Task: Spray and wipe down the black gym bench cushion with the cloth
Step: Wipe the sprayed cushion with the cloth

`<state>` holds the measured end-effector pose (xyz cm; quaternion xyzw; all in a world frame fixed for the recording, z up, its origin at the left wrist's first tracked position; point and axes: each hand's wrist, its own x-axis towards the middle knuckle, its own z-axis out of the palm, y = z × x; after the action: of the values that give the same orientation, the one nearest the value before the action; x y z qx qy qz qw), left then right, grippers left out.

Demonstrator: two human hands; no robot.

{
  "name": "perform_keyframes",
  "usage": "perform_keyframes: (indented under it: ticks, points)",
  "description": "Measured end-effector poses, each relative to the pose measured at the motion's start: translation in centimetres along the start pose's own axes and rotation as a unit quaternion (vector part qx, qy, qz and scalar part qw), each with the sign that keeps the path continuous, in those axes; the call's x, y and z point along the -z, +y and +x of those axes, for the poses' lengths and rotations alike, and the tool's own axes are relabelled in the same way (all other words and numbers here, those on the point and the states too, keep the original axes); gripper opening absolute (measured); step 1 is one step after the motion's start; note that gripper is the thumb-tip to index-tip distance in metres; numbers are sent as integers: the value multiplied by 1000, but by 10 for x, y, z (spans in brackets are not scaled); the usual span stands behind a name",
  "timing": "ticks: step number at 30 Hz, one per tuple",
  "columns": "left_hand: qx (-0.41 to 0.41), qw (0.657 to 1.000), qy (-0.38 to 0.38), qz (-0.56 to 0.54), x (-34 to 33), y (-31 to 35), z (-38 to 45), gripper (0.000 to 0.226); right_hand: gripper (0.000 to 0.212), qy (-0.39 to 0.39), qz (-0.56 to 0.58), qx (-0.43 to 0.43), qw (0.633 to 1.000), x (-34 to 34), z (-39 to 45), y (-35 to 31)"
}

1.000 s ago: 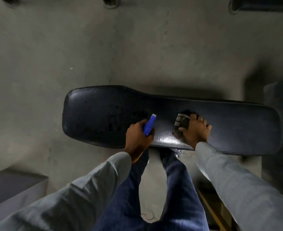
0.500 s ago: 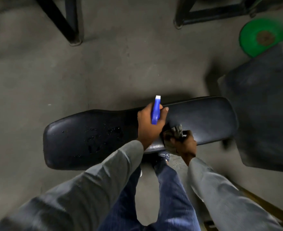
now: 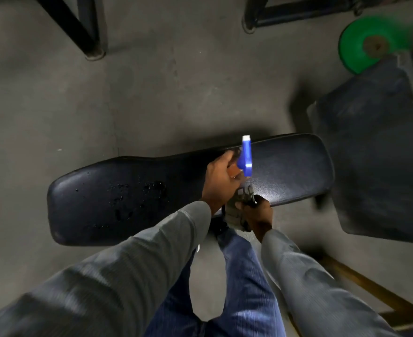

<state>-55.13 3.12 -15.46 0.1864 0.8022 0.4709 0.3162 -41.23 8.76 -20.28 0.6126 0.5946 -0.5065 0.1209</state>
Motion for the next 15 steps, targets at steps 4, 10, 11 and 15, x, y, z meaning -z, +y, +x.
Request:
perform_keyframes:
  ticks: [4, 10, 11, 15]
  points:
    - [0, 999, 2, 53, 3, 0, 2, 27, 27, -29, -36, 21, 999, -12, -7, 8]
    - [18, 995, -4, 95, 10, -12, -4, 41, 27, -59, -66, 54, 995, -37, -10, -3]
    - [35, 995, 5, 96, 16, -17, -8, 53, 29, -70, -76, 52, 993, -43, -9, -7]
    - [115, 986, 84, 91, 45, -53, -37, 55, 31, -96, -56, 54, 992, -67, -2, -21]
